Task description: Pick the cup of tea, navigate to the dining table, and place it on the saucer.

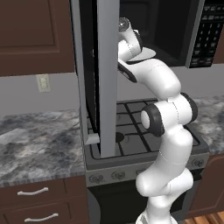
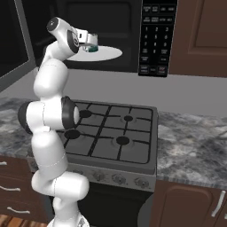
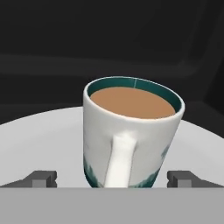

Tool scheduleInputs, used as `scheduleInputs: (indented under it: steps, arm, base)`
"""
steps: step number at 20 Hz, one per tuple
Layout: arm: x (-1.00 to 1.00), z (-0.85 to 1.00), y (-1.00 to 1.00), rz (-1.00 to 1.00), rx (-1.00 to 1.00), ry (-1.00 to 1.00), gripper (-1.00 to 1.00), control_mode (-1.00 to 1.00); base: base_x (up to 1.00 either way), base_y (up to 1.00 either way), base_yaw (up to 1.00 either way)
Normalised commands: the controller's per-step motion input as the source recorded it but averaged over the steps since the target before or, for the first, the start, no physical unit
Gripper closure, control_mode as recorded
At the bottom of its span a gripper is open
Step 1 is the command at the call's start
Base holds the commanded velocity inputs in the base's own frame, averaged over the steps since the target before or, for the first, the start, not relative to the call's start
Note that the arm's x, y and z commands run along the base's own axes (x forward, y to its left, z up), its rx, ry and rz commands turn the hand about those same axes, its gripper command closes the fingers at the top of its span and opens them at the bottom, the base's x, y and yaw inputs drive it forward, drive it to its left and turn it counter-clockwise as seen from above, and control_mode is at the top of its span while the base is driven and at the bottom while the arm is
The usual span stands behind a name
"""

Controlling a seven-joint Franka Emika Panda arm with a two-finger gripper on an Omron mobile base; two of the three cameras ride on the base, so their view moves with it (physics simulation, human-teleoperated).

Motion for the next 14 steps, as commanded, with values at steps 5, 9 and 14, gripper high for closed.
scheduleInputs:
  steps: [5, 9, 14]
  arm:
    - [0.00, 0.00, 0.00, 0.00, 0.00, 0.00, 1.00, -1.00]
    - [0.00, 0.00, -0.01, 0.00, 0.00, 0.00, 1.00, -1.00]
    - [-0.03, 0.00, 0.00, 0.00, 0.00, 0.00, 1.00, -1.00]
  base:
    - [0.00, 0.00, 0.00]
    - [0.00, 0.00, 0.00]
    - [0.00, 0.00, 0.00]
